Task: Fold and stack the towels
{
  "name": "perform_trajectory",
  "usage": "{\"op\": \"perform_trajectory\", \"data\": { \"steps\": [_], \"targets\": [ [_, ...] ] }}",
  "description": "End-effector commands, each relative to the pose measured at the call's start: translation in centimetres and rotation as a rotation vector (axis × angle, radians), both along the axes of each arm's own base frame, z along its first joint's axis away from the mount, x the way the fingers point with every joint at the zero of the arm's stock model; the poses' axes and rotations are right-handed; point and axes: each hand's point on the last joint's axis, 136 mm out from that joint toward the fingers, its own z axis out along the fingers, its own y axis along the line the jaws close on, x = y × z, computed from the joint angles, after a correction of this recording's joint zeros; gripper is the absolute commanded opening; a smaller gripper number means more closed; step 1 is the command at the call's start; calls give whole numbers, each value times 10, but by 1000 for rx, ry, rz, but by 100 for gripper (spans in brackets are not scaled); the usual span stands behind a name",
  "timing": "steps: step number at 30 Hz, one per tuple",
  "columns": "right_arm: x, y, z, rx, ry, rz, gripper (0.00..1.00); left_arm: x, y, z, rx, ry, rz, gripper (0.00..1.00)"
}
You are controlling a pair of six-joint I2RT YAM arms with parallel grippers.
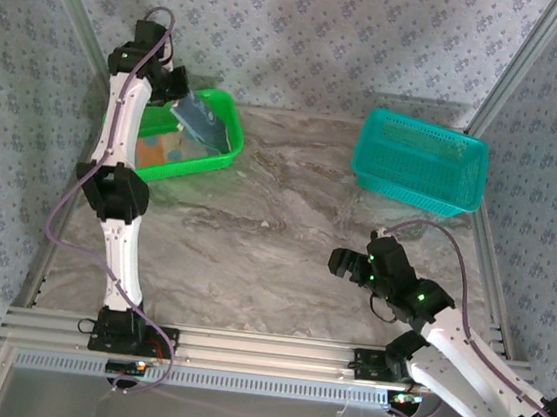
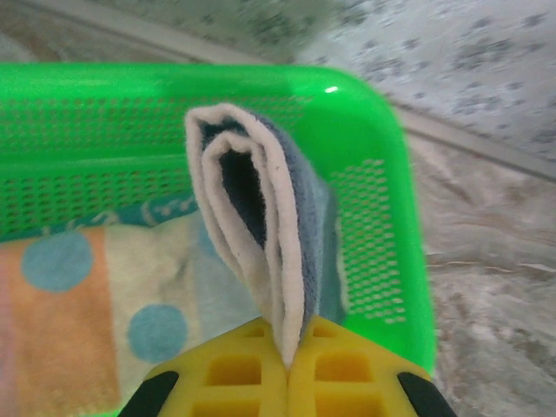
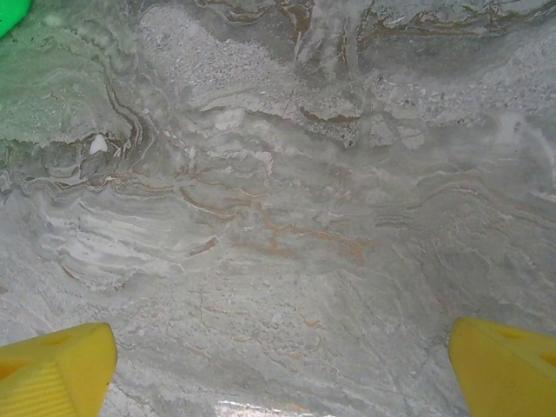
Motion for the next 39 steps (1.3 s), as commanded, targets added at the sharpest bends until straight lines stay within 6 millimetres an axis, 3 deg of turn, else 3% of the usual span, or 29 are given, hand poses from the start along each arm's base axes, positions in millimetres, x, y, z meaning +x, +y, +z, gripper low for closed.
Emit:
{"op": "perform_trajectory", "data": {
  "steps": [1,9,11,15,16,18,25,29,35,39],
  "targets": [
    [1,1,-2,17,3,-10,100,-9,27,24,48,-52,35,0],
    [0,2,-4,20,8,-8,100,-24,81,-33,117,82,149,0],
    [0,2,-5,20,10,-6,100,-33,95,-51,151,137,186,4],
    [-2,3,-7,28,16,3,100,-50,114,-80,194,222,239,59],
    [-3,3,-8,28,17,3,100,-53,117,-83,210,231,247,76],
    [-3,3,-7,32,16,6,100,-53,117,-82,211,227,250,83],
    [2,-5,4,-4,-21,-5,100,-50,90,-40,100,89,221,98],
    [12,-20,19,-55,-67,-53,100,-64,61,-15,50,-17,189,100],
    [33,-59,46,-193,-144,-183,100,-114,15,4,-21,-147,163,100],
    [45,-85,60,-255,-193,-279,100,-162,-11,-8,-28,-173,160,100]
  ]
}}
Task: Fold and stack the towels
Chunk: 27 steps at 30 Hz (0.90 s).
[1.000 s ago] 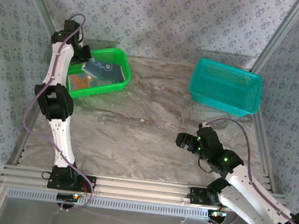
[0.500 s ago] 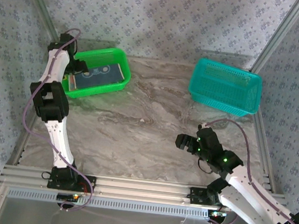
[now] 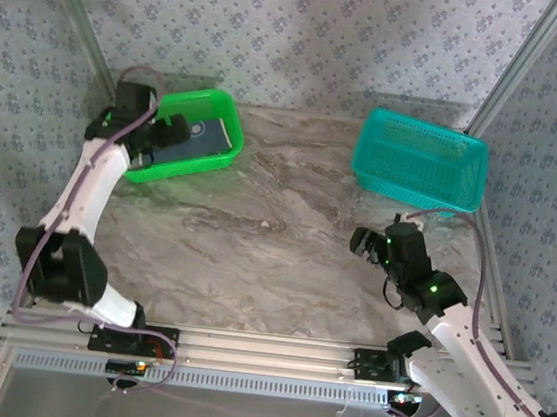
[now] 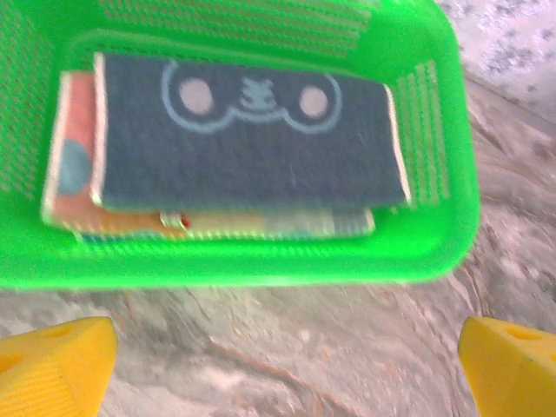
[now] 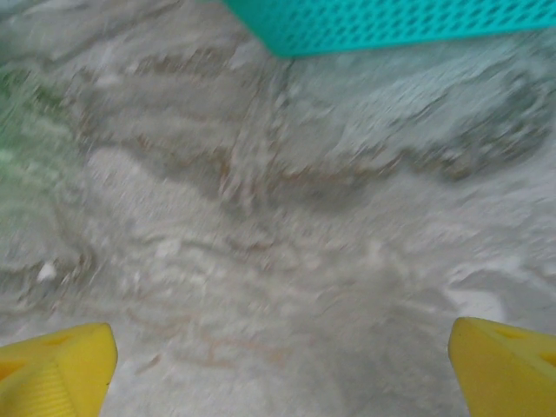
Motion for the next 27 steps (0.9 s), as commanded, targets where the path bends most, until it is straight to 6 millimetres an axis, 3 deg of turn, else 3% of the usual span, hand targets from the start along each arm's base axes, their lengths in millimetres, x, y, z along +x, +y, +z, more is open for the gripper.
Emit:
{"op": "perform_trajectory", "data": {
  "steps": [1,5,8,12,15,17,21,25,27],
  "targets": [
    [10,-29,14,-116,-53,-84,100,-25,-14,-7,-15,-57,33,100],
    [31,-44,21,-205,-168,-124,100,-71,-13,-35,61,-58,91,100],
    [48,-41,23,-310,-312,-57,100,-96,11,-54,133,-56,181,100],
    [59,-50,17,-356,-427,-81,100,-109,43,-58,322,-148,235,100],
    [70,-63,-1,-438,-402,-103,100,-113,71,-52,546,-203,279,100],
    [83,-65,-16,-518,-337,-78,100,-108,83,-61,634,-216,282,100],
    [111,-78,-44,-571,-286,-99,100,-86,96,-95,485,-265,310,100],
    [132,-82,-61,-573,-227,-71,100,-55,83,-115,522,-307,195,100],
    [140,-78,-60,-518,-293,-32,100,-42,78,-121,510,-321,169,100]
  ]
}}
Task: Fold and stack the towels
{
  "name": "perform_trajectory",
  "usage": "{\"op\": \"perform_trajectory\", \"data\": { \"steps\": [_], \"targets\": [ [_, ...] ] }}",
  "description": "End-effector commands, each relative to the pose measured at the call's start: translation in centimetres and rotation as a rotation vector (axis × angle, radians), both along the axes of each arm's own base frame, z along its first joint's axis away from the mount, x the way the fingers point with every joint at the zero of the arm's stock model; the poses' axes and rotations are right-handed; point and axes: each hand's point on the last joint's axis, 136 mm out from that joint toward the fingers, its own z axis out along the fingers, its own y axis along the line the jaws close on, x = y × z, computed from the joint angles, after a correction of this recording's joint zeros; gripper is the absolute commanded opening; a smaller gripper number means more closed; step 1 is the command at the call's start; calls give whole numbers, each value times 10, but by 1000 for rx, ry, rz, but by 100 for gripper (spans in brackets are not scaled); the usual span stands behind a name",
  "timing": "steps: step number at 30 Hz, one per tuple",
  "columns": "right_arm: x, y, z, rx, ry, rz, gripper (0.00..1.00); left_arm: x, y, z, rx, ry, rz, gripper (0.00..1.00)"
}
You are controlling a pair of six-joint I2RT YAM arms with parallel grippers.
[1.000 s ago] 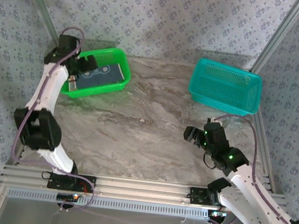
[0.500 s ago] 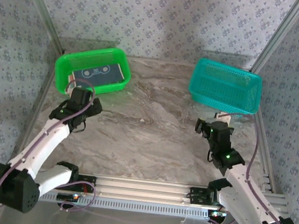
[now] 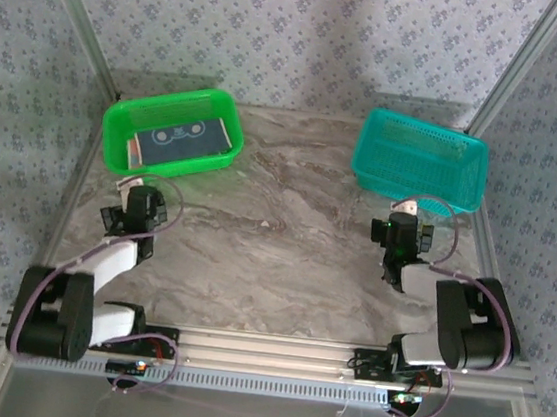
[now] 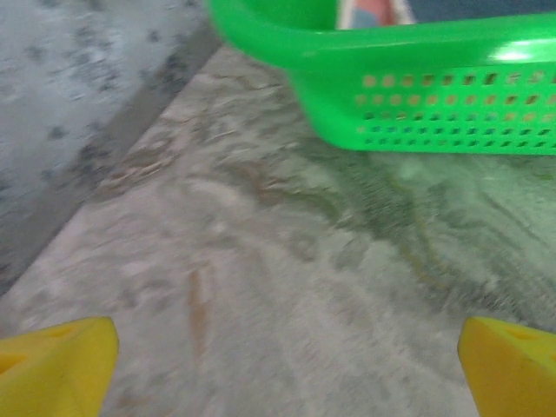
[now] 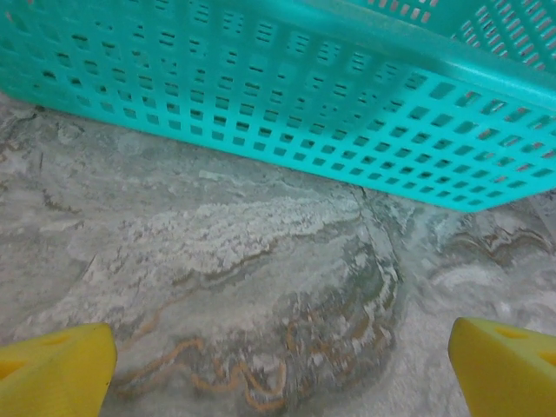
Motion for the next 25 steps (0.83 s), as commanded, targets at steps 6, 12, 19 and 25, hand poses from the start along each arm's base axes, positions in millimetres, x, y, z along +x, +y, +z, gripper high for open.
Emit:
{"op": "perform_trajectory", "data": {
  "steps": [6,12,19,25],
  "targets": [
    [27,4,15,175,-202,173,100,67,-35,16,1,-229,-285,100],
    [30,-6,10,185,-156,111,100,70,-30,8,-57,-217,-293,100],
    [31,-6,10,193,-162,116,100,69,-30,8,-54,-220,-294,100],
    [31,-7,10,193,-163,115,100,70,-31,8,-55,-222,-296,100]
  ]
}}
